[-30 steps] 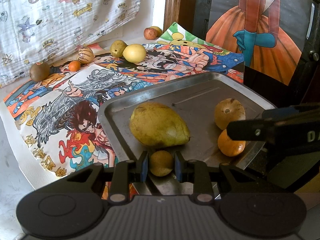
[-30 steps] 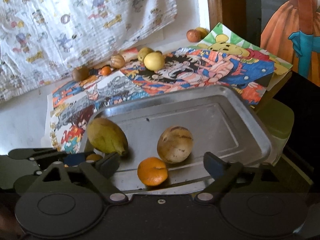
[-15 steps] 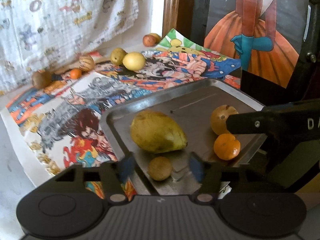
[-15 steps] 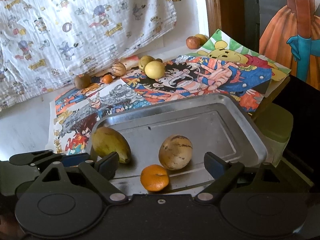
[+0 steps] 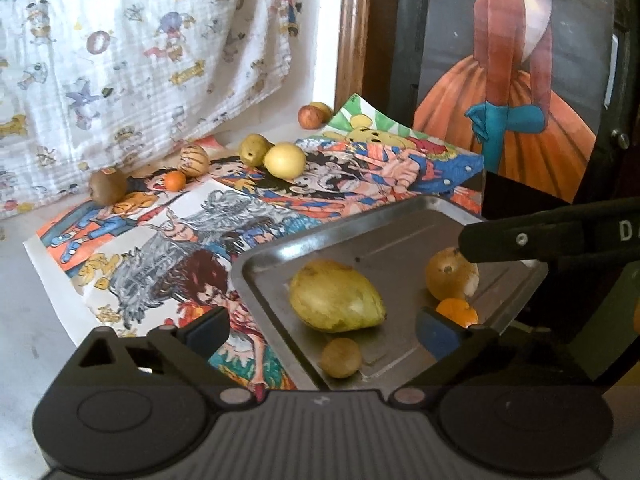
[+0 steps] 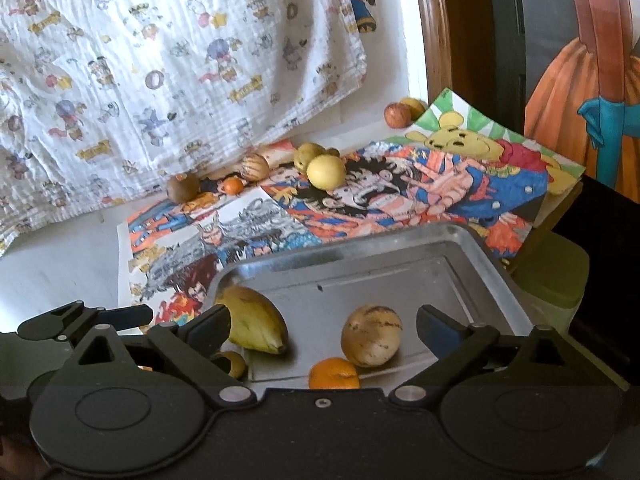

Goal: Organize fruits
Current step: 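Open the right tool to drop the tangerine while the left tool releases the small fruit, then move both open tools back over the fruits on the poster, then grasp a small tangerine with the left tool while the right tool grasps a yellow round fruit, then lift the tangerine with the left tool while the right tool carries the yellow fruit toward the tray, then hold the tangerine and the yellow fruit low over the metal tray with both tools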

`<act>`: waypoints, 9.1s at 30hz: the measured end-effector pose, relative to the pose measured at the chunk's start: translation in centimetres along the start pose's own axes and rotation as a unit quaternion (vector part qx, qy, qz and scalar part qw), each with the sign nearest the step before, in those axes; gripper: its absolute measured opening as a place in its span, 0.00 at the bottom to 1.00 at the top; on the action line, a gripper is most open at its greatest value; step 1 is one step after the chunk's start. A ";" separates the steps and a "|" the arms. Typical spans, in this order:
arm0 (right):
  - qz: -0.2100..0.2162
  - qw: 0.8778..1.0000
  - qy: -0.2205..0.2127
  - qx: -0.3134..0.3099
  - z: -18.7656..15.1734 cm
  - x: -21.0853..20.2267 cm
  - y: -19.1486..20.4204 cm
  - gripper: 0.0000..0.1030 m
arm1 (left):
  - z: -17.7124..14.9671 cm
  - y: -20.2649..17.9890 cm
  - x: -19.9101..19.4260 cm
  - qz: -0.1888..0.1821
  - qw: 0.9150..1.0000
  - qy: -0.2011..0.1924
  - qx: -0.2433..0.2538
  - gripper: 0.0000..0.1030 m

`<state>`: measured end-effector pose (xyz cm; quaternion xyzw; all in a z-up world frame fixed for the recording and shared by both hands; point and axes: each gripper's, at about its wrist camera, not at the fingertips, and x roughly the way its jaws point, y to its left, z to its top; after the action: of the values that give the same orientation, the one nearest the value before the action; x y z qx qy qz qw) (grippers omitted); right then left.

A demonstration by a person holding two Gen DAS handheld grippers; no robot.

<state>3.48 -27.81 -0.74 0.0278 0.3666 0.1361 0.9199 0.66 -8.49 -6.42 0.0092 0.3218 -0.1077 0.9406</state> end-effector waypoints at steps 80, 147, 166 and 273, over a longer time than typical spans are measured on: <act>0.033 0.998 0.007 -0.057 17.0 17.9 3.9 0.99 | 13.4 17.1 18.6 0.099 0.992 -0.009 -0.073 0.99; -0.012 0.993 0.112 -0.040 18.2 34.3 -0.1 0.92 | 13.0 17.6 23.1 0.076 0.995 0.039 -0.043 0.34; -0.019 0.990 0.129 -0.061 17.7 35.2 0.1 0.67 | 13.1 18.1 23.5 0.075 0.995 0.040 -0.051 0.34; -0.115 0.992 0.043 0.016 -1.6 5.5 -7.8 0.61 | -1.3 -3.8 3.2 -0.068 0.995 0.035 0.060 0.34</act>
<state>7.97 -33.93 -6.75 -0.0056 0.4090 0.0247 0.9122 1.56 -12.68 -9.24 0.0475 0.3477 -0.1906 0.9168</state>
